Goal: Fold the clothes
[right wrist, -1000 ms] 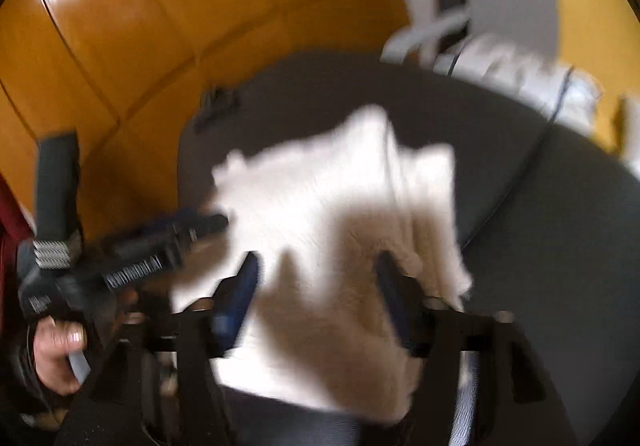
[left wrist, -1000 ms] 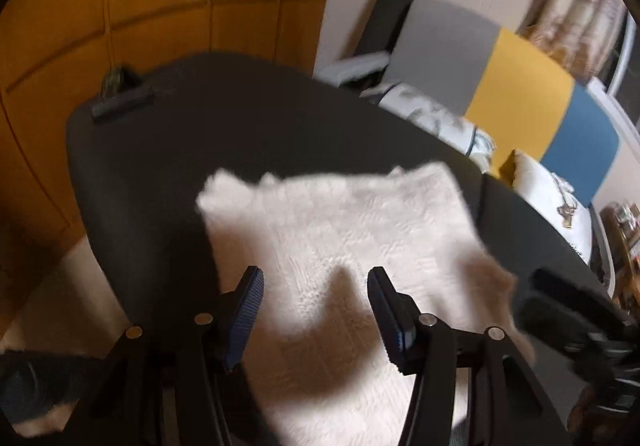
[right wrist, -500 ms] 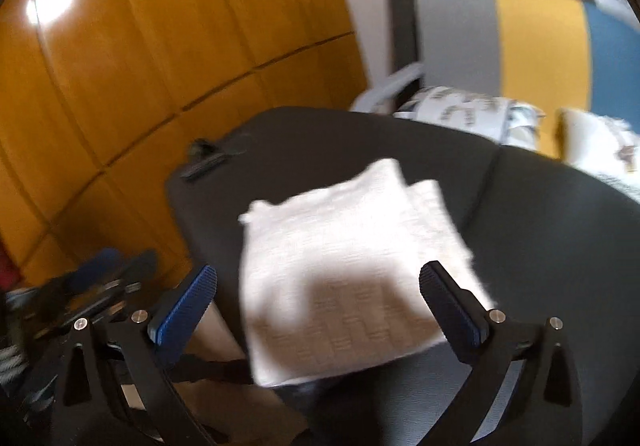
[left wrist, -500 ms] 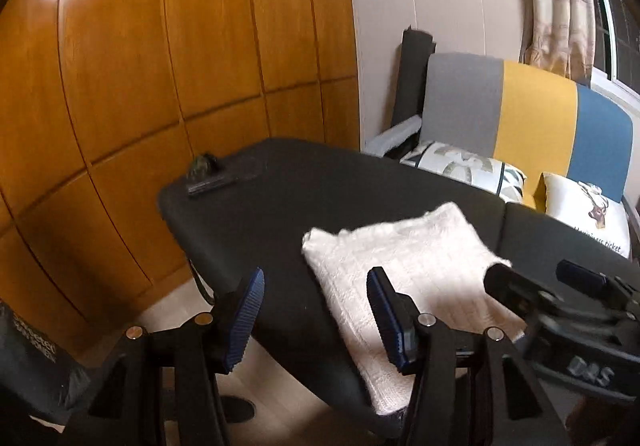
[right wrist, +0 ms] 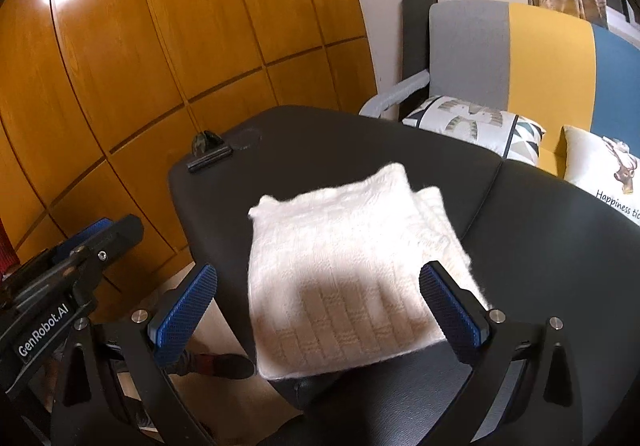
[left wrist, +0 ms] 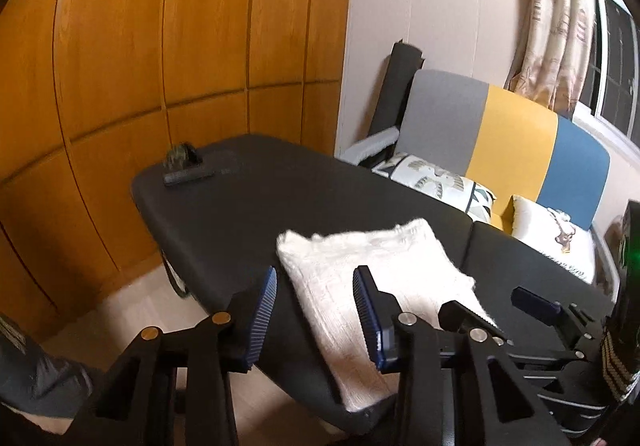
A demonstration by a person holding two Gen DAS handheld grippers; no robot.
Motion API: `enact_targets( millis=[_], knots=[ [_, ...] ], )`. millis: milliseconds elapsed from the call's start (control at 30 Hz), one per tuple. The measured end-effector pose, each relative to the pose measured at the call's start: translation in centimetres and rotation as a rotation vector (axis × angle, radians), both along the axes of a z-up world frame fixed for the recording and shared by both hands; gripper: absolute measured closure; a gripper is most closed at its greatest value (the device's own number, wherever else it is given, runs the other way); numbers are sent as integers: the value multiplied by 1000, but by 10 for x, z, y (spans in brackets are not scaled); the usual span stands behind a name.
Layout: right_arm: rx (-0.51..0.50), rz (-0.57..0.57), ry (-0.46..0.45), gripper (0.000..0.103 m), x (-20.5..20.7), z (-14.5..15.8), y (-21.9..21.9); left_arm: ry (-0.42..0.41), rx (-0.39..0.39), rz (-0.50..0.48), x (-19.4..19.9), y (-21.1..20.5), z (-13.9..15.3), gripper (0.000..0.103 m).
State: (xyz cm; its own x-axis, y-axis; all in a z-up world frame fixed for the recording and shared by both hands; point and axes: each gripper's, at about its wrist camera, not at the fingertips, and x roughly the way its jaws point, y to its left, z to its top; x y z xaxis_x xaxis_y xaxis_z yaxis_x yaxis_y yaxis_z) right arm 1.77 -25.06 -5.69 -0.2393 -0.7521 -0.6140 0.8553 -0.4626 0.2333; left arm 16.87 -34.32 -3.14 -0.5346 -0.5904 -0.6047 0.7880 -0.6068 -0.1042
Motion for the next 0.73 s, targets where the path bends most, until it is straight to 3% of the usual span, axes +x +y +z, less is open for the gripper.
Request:
enact_targets(
  millis=[500,633,733],
  knots=[
    [17,-7,20,0,-3,-6,1,-26,90,-6,-8,-6,-22,64],
    [20,-11,30,0,-5,-6,3,-19,38,-6,-7,-2,-14,64],
    [25,-18,32,0,-8,-6,6,-23,46,-13,-9,-3,-12,64]
  ],
)
